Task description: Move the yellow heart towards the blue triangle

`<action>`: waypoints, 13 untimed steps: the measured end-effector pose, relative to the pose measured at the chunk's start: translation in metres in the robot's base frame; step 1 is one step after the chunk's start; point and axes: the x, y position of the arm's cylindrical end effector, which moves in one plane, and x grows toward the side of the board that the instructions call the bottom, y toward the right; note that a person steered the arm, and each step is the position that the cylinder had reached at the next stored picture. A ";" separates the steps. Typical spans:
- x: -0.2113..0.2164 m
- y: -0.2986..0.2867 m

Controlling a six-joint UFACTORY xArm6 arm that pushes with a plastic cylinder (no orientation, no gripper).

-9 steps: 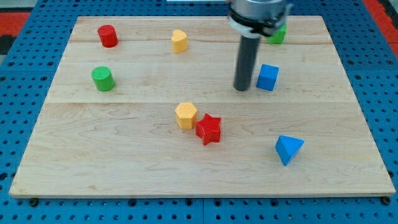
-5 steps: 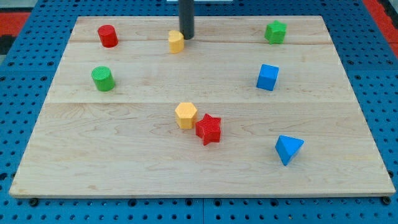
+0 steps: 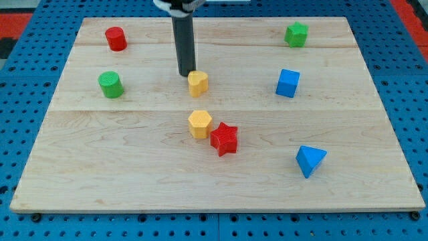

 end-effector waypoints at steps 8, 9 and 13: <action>0.076 0.051; 0.086 0.051; 0.133 0.055</action>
